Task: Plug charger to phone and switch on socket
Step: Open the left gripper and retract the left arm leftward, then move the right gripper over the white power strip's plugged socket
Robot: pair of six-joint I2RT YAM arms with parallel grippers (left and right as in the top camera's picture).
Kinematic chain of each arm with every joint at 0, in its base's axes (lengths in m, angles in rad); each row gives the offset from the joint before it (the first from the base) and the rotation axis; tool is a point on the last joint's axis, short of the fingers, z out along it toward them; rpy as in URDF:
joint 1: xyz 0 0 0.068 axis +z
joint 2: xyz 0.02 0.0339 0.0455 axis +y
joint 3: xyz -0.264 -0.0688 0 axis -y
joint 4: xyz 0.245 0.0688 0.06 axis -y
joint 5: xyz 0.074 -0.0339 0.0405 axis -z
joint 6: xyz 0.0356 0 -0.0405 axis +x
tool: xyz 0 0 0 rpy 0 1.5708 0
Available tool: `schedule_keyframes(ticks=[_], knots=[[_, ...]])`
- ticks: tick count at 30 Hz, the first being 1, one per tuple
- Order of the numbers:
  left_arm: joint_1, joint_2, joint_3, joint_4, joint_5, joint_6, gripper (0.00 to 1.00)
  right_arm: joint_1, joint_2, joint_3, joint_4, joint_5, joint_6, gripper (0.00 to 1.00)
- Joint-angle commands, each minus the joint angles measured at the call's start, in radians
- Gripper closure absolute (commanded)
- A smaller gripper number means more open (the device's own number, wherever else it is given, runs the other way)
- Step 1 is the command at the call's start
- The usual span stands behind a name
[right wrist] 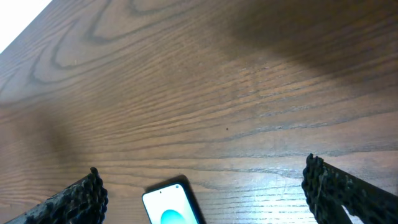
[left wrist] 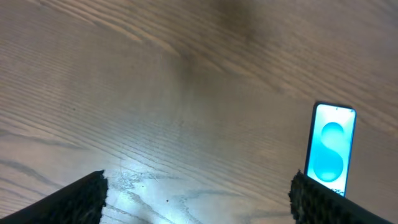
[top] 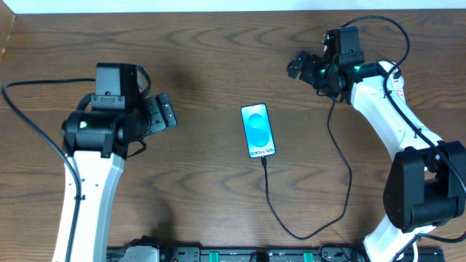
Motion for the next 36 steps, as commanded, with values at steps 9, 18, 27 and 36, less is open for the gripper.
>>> schedule_keyframes(ticks=[9,18,27,36], knots=[[0.002,-0.007,0.000,-0.005,-0.016,0.010,0.05,-0.008,-0.013,0.008,0.002,-0.017,-0.178,0.01],[0.002,-0.007,0.000,-0.005,-0.016,0.010,0.05,-0.119,-0.013,0.246,-0.334,-0.079,-0.377,0.01],[0.002,-0.007,0.000,-0.005,-0.016,0.010,0.05,-0.312,-0.013,0.529,-0.628,-0.079,-0.502,0.01],[0.002,-0.007,0.000,-0.005,-0.016,0.010,0.05,-0.572,-0.012,0.573,-0.723,-0.188,-0.562,0.01]])
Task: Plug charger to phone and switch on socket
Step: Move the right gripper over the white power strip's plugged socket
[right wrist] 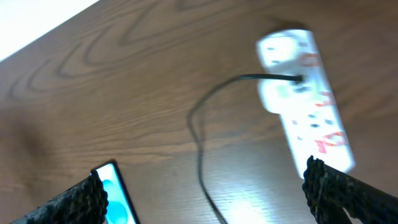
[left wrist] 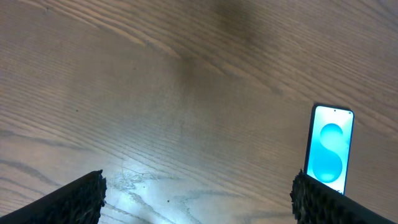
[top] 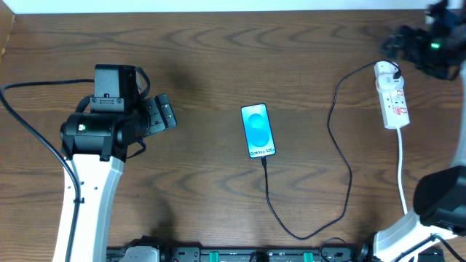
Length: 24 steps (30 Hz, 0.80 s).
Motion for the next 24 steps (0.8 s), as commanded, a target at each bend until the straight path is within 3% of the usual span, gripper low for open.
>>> schedule_keyframes(ticks=[1,6,11,18,24], knots=[[0.002,0.000,0.000,-0.003,-0.013,0.010,0.05,-0.088,-0.013,0.024,-0.011,-0.052,-0.056,0.01],[0.002,0.000,0.000,-0.003,-0.013,0.010,0.05,-0.174,-0.007,0.011,0.000,-0.071,-0.153,0.01],[0.002,0.000,0.000,-0.003,-0.013,0.010,0.05,-0.183,-0.005,-0.034,0.034,-0.104,-0.152,0.01],[0.002,0.000,0.000,-0.003,-0.013,0.010,0.05,-0.175,-0.004,-0.236,0.310,-0.101,-0.158,0.01],[0.002,0.000,0.000,-0.003,-0.013,0.010,0.05,-0.174,-0.004,-0.381,0.404,-0.191,-0.222,0.01]])
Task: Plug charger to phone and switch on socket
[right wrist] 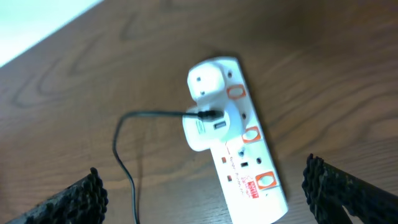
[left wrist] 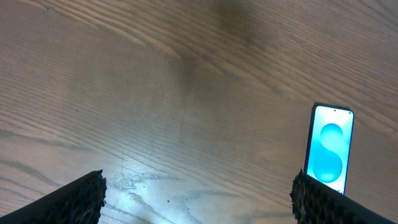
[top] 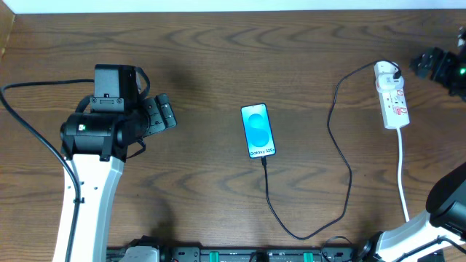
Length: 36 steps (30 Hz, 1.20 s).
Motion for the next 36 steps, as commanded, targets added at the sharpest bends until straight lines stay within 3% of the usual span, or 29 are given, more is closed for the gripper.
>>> schedule_keyframes(ticks=[1,11,36], knots=[[0.002,0.000,0.000,-0.003,-0.013,0.010,0.05,0.009,-0.004,-0.056,0.024,-0.098,-0.091,0.01],[0.002,0.000,0.000,-0.003,-0.013,0.010,0.05,0.008,0.008,-0.096,0.053,-0.107,-0.190,0.01],[0.002,0.000,0.000,-0.003,-0.013,0.010,0.05,0.009,0.159,-0.075,0.092,-0.145,-0.232,0.01]])
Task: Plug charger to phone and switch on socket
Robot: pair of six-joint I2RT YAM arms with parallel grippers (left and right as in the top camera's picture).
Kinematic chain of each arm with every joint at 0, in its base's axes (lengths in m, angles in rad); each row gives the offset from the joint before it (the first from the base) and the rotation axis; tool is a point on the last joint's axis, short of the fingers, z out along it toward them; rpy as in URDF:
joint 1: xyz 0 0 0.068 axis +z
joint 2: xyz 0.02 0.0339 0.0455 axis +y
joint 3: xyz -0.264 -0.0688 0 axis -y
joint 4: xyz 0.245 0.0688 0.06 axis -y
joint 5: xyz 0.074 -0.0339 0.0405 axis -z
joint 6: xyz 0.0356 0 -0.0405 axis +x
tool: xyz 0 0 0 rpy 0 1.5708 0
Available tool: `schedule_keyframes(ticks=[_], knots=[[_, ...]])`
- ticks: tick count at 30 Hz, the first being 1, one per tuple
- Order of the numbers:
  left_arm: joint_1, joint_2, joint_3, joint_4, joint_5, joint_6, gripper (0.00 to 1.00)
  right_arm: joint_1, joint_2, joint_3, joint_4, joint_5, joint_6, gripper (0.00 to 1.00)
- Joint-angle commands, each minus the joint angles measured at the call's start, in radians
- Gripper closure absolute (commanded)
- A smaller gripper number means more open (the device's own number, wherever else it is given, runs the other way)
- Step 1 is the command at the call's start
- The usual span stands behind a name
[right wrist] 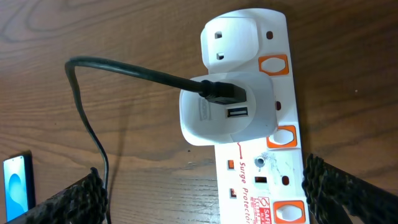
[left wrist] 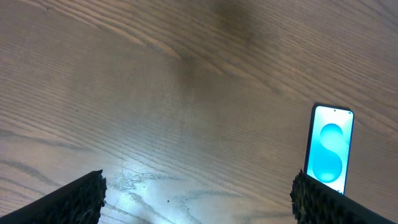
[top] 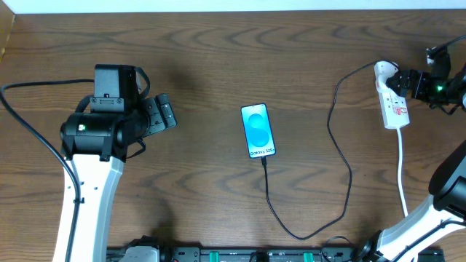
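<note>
The phone (top: 258,131) lies face up mid-table, its blue screen lit, with a black cable (top: 342,167) plugged into its near end. The cable runs to a white charger (right wrist: 230,115) seated in the white power strip (top: 391,102) at the far right. Orange switches (right wrist: 273,64) line the strip's edge. My right gripper (top: 411,83) hovers open just right of the strip's far end; in its wrist view the strip (right wrist: 273,162) lies between the fingers (right wrist: 345,193). My left gripper (top: 164,113) is open and empty, well left of the phone (left wrist: 329,152).
The strip's own white lead (top: 403,175) runs toward the table's front edge at the right. The black cable loops across the front right of the table. A rail with black fixtures (top: 240,255) borders the front edge.
My right gripper has come in from the table's right edge toward the power strip and sits lower over it, so the charger and switches now fill its wrist view. The left arm has not moved.
My right gripper first stood open over the back of the table, left of the strip, its arm hiding it. Then it was at the far right back corner, then just right of the strip, now close over it. The phone kept its cable and place throughout.
</note>
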Motion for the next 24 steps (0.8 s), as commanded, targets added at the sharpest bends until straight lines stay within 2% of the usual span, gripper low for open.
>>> schedule_keyframes(ticks=[1,24], knots=[[0.002,0.000,0.000,-0.003,-0.013,0.010,0.05,0.010,0.027,0.014,0.004,-0.021,-0.020,0.01],[0.002,0.000,0.000,-0.003,-0.013,0.010,0.05,0.055,0.102,0.014,0.103,0.015,-0.004,0.01]])
